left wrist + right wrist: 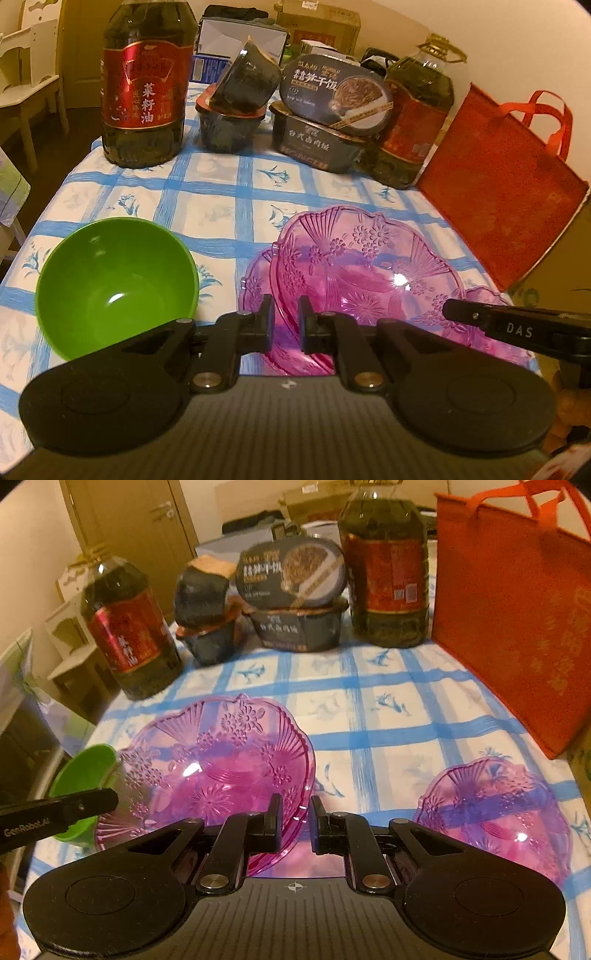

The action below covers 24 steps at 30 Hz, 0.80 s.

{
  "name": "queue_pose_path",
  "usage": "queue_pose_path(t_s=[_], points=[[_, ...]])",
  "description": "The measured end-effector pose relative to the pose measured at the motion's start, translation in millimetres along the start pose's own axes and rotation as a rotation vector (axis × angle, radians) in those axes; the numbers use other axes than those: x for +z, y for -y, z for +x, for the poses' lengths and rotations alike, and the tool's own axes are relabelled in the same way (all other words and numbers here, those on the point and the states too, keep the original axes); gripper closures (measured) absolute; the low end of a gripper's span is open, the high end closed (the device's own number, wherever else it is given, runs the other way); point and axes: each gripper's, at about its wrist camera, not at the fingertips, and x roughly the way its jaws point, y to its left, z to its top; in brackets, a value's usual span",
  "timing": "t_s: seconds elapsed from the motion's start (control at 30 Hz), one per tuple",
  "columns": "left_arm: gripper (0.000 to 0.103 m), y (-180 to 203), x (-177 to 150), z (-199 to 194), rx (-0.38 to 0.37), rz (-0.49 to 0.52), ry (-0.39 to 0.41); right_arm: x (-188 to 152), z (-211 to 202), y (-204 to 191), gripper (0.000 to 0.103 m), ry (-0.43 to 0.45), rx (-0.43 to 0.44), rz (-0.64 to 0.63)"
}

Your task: Organize plates and bowls

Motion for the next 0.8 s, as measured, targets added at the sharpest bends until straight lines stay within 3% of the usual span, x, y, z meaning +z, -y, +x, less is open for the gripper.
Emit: queue_pose_path(t_s=[0.8], points=[[0.092, -13.7, -10.7, 53.3, 0.053, 0.007, -0.042, -0.7, 62.0, 4.3, 0.088, -0.081, -0.003, -0.057]])
